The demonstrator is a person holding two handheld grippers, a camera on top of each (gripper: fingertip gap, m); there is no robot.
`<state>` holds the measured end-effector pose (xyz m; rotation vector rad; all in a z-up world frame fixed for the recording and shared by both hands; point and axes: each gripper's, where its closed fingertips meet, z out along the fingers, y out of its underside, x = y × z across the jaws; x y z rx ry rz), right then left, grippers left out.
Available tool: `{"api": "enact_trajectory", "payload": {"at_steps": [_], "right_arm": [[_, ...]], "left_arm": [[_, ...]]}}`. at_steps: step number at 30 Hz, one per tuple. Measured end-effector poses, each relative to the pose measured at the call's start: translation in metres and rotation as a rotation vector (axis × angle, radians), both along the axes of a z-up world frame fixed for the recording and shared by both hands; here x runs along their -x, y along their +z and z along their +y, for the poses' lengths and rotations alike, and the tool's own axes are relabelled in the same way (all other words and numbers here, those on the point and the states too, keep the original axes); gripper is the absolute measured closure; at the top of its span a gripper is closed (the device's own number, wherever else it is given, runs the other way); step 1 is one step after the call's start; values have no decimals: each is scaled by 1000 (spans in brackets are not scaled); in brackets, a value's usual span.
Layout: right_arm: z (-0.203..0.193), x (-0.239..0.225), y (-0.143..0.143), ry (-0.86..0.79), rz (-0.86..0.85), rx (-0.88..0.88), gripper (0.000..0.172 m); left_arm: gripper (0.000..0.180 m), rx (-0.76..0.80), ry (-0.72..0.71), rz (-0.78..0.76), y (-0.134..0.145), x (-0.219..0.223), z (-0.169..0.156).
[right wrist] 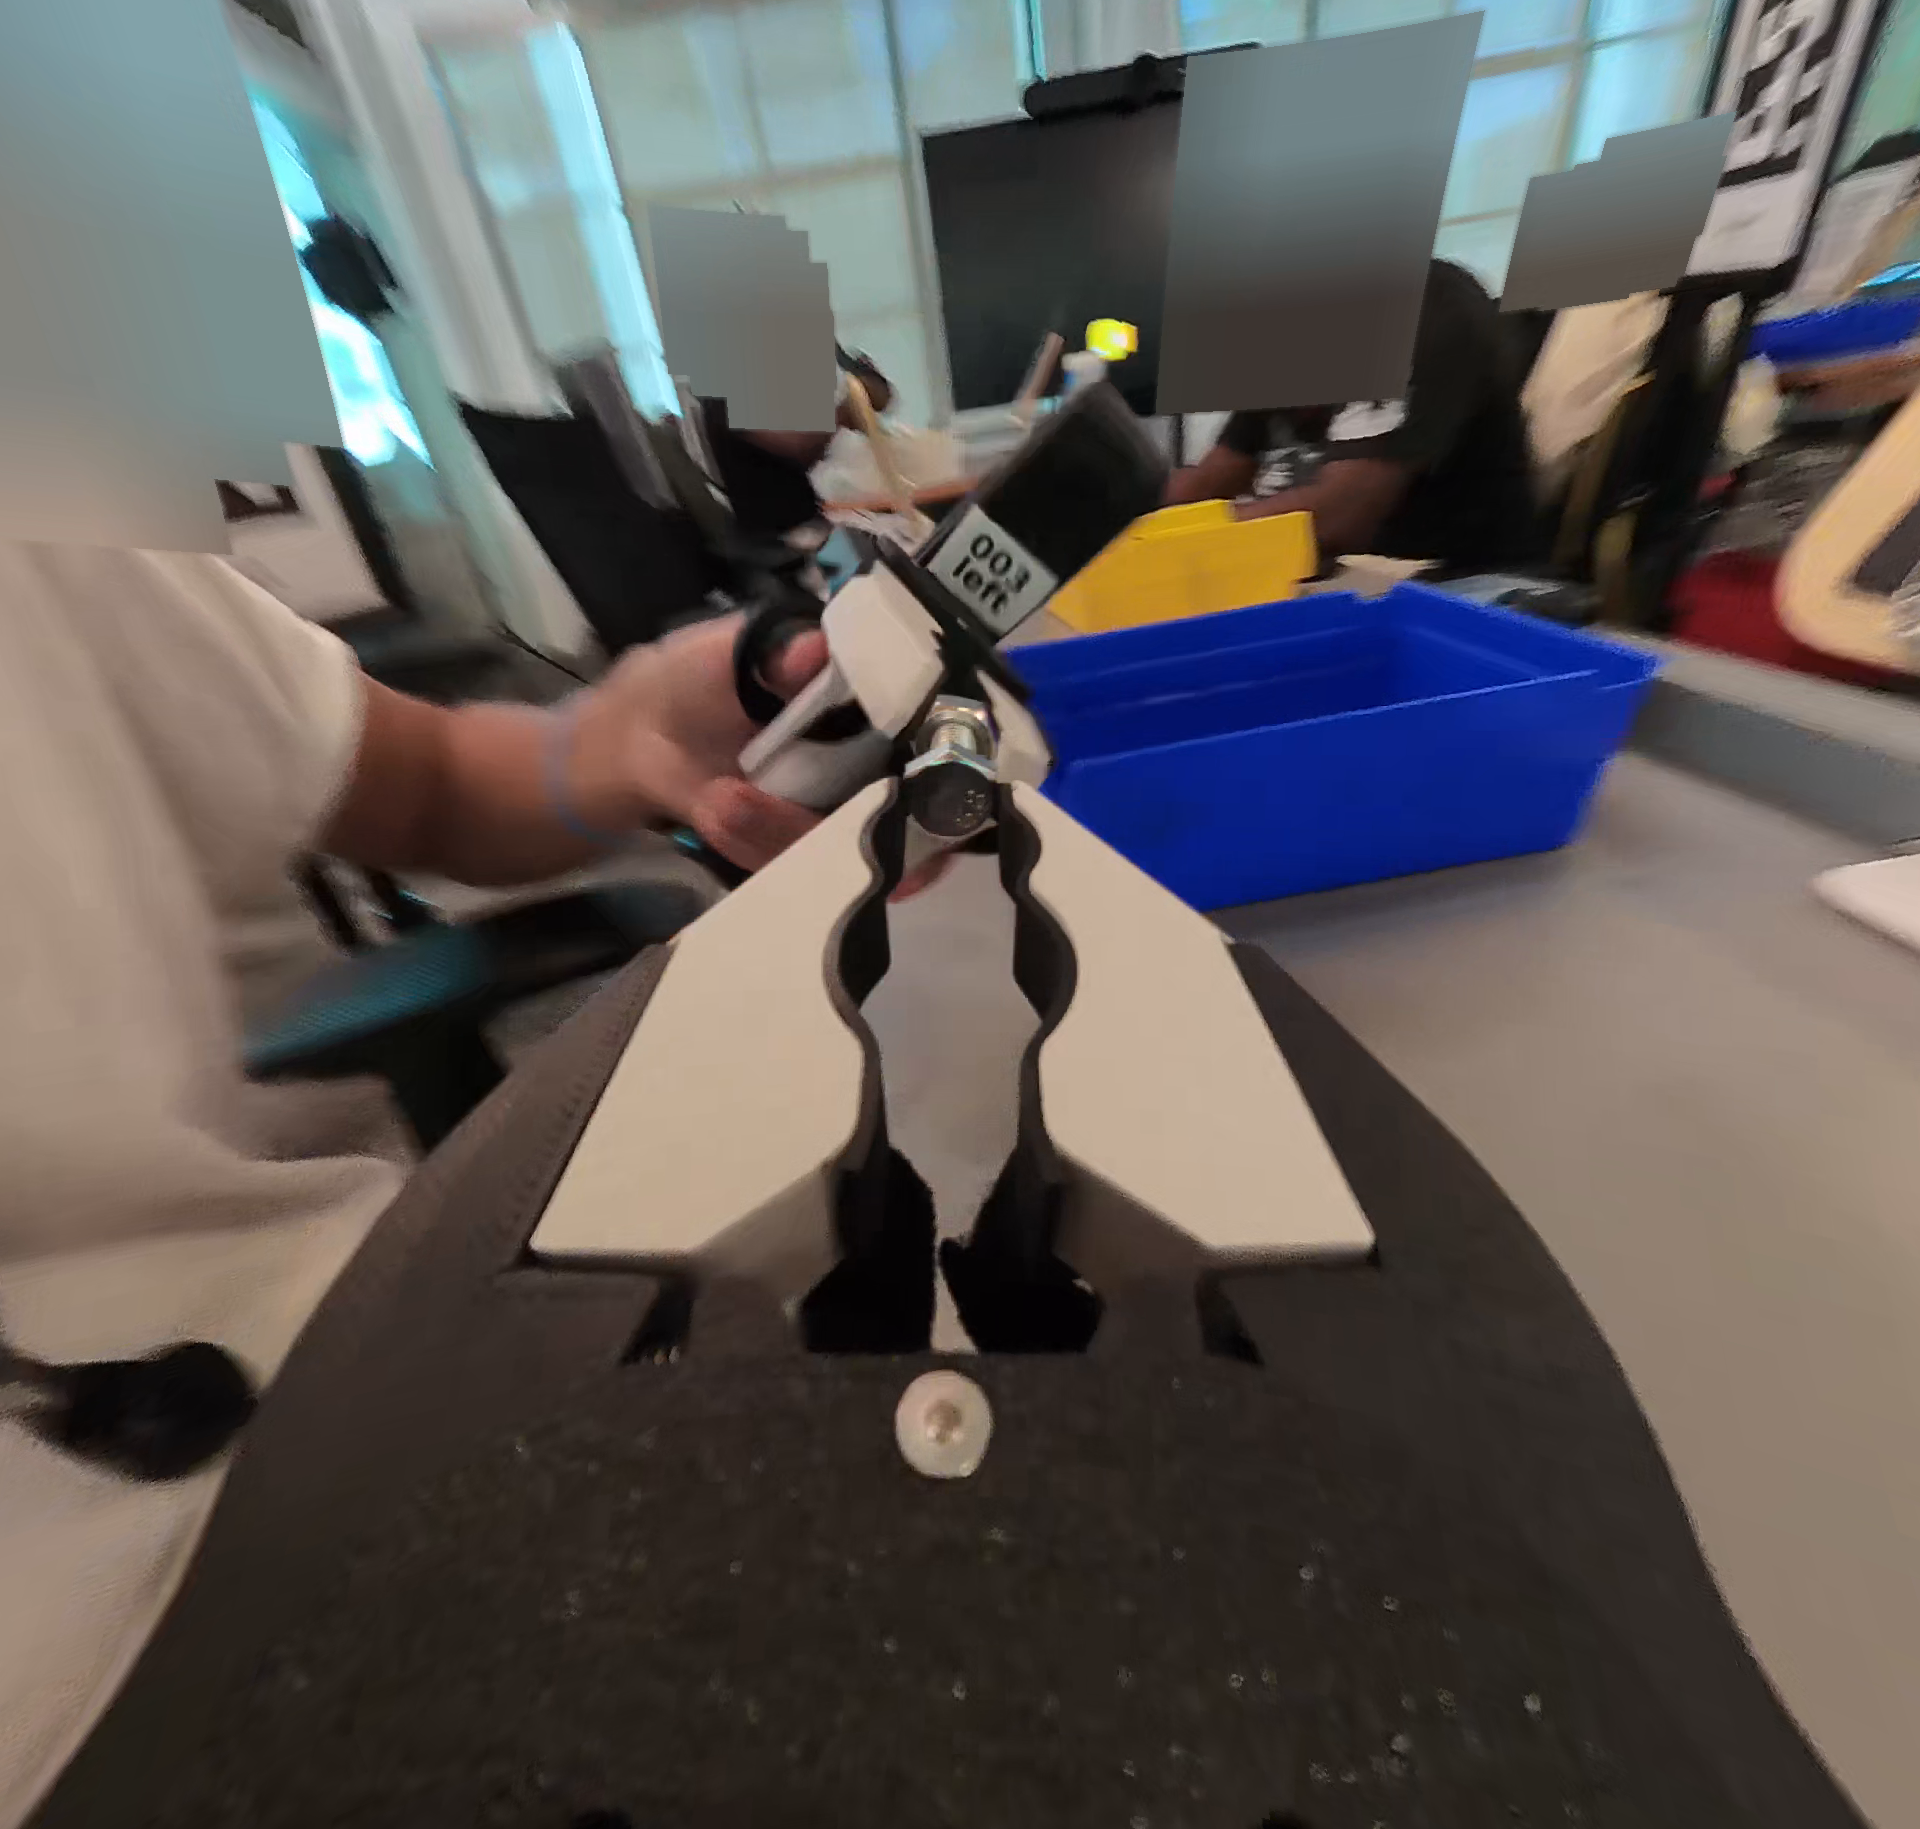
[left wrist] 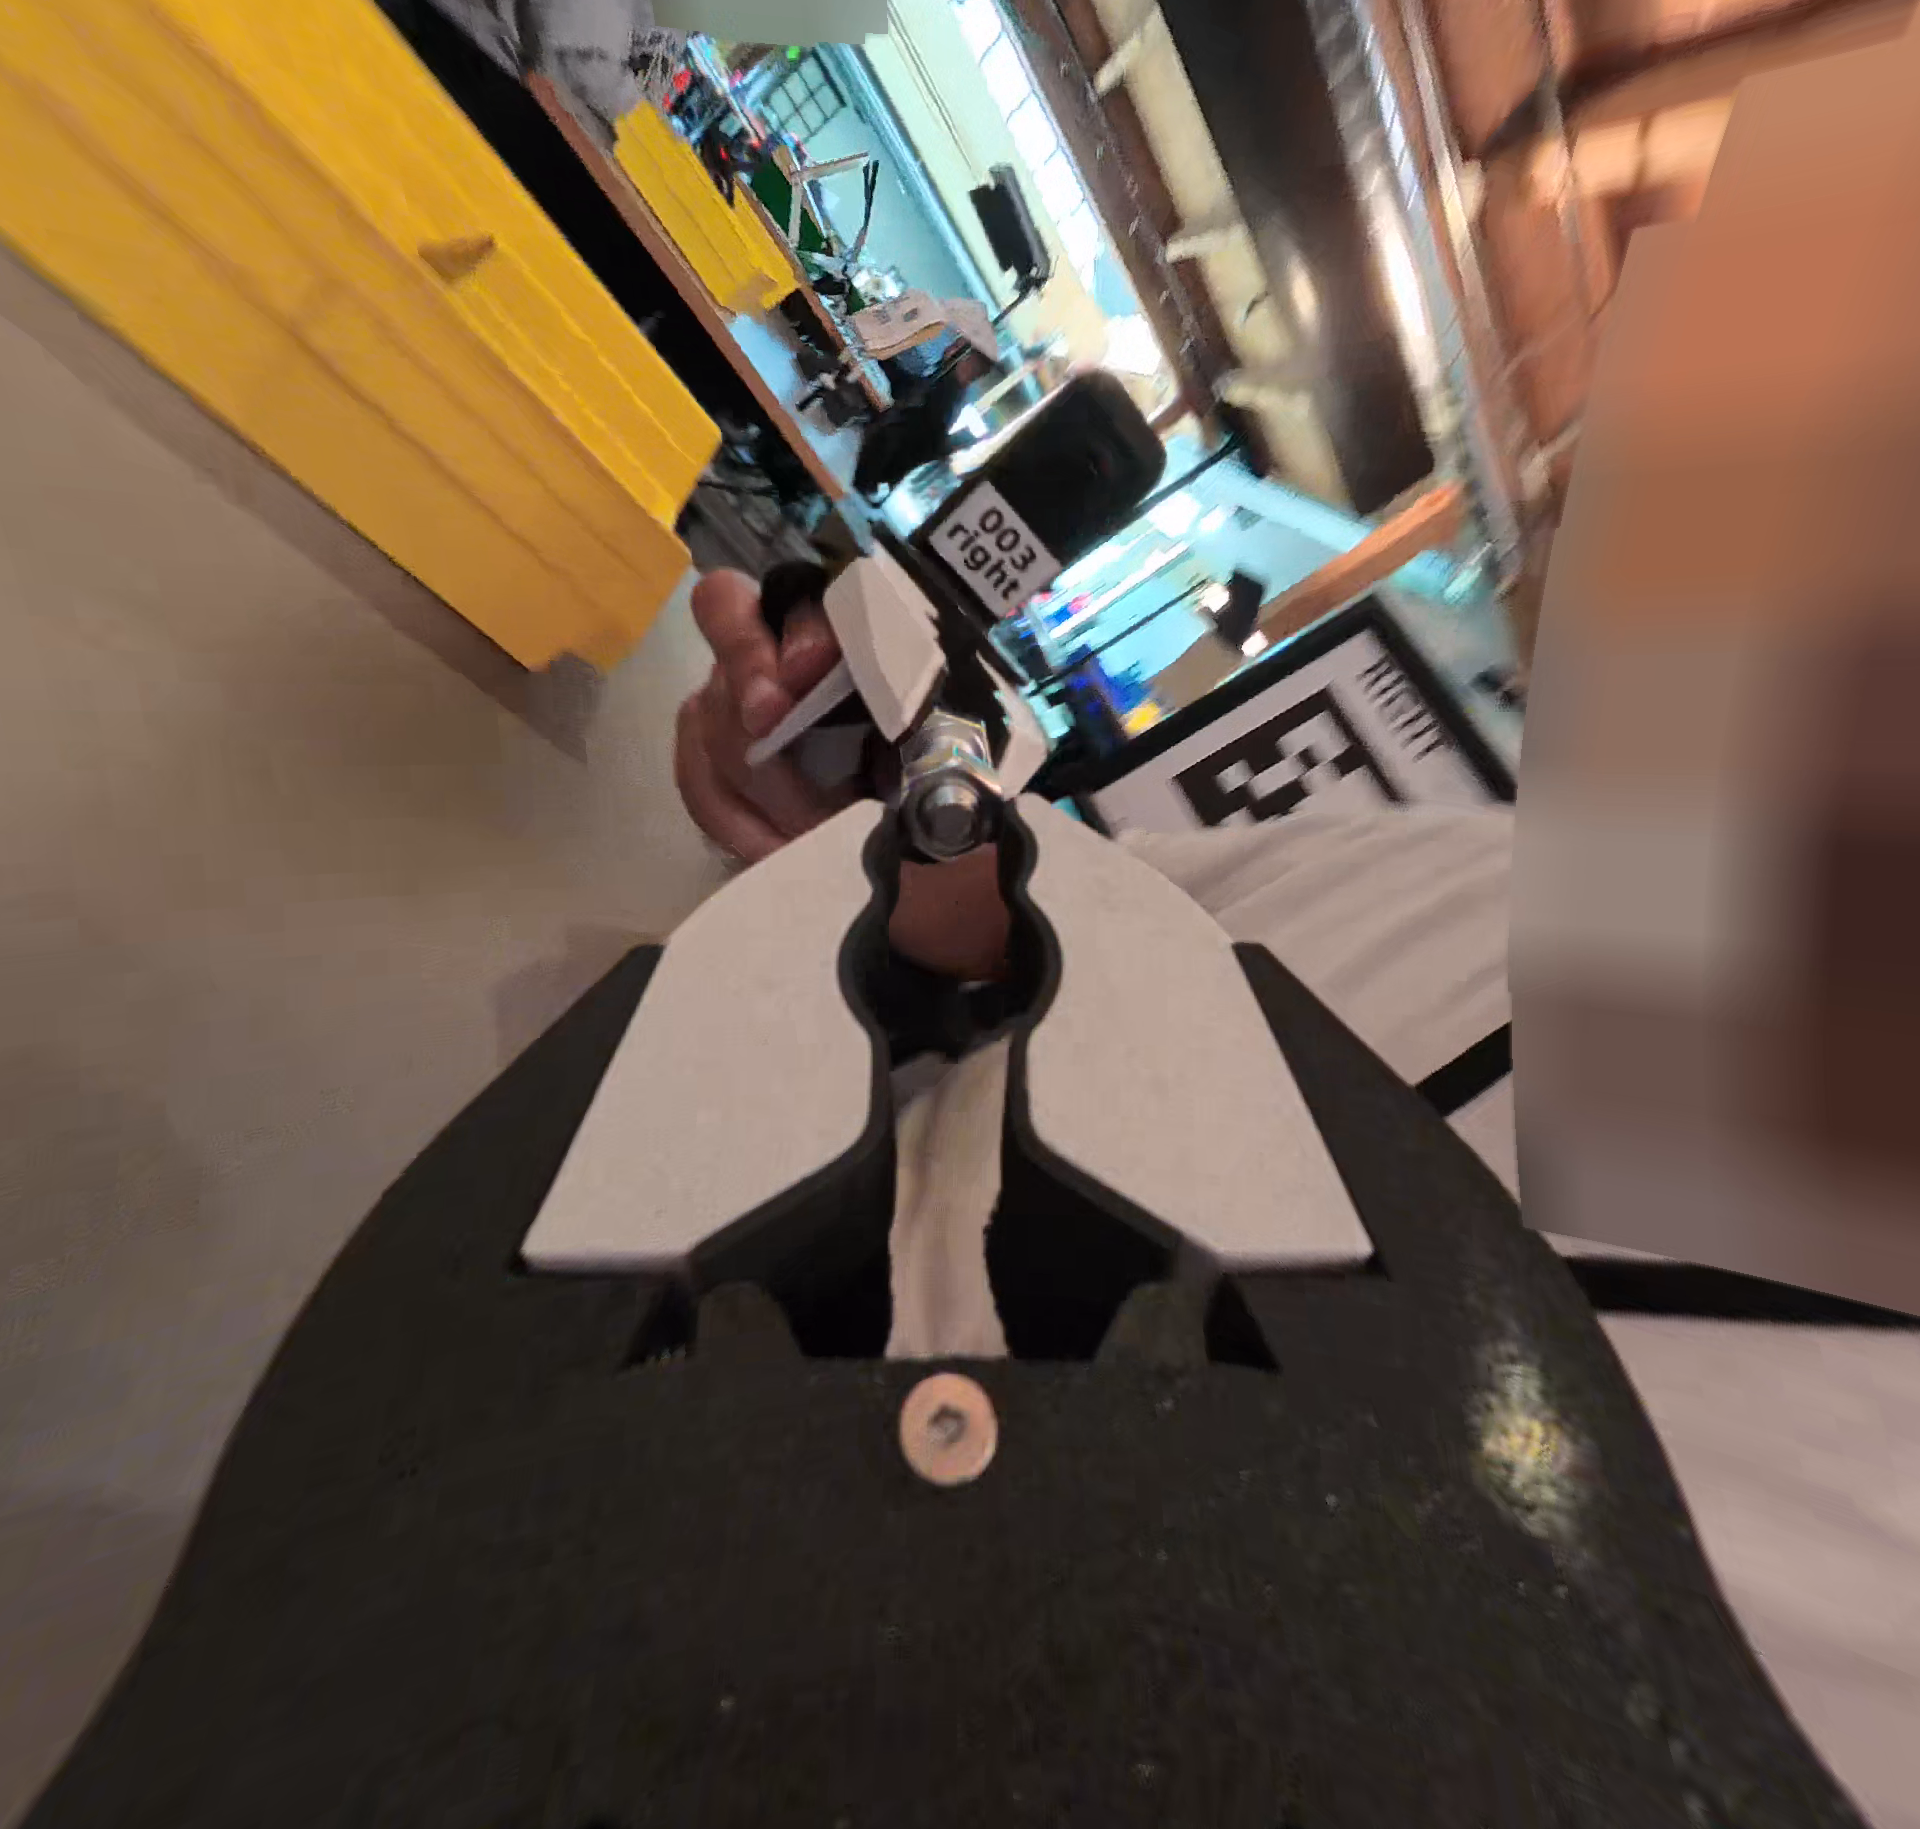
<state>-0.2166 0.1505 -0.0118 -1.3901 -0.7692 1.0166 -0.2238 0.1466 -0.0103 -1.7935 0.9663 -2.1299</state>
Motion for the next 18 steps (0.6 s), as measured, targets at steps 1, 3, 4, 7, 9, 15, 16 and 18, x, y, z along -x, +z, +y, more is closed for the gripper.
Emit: {"api": "enact_trajectory", "payload": {"at_steps": [1, 3, 4, 7, 9, 15, 16, 18], "right_arm": [[0, 0, -1, -18, -13, -15, 155], [0, 1, -2, 0, 21, 24, 155], [0, 1, -2, 23, 47, 56, 155], [0, -1, 1, 76, 138, 132, 155], [1, -4, 3, 96, 182, 166, 155], [8, -9, 6, 162, 330, 327, 155], [12, -10, 4, 156, 353, 365, 155], [17, -8, -1, 141, 366, 430, 155]], "left_arm": [[164, 101, -5, 10, -1, 0, 1], [163, 195, -5, 0, -2, 1, 2], [163, 194, 0, -5, -3, 1, 1], [158, 73, 8, 2, -7, 1, -3], [140, -6, 30, -5, -6, 1, -3], [121, -580, 242, -94, -5, 8, 22], [122, -743, 255, -86, -8, 9, 24], [125, -1037, 264, -43, -16, 9, 25]]}}
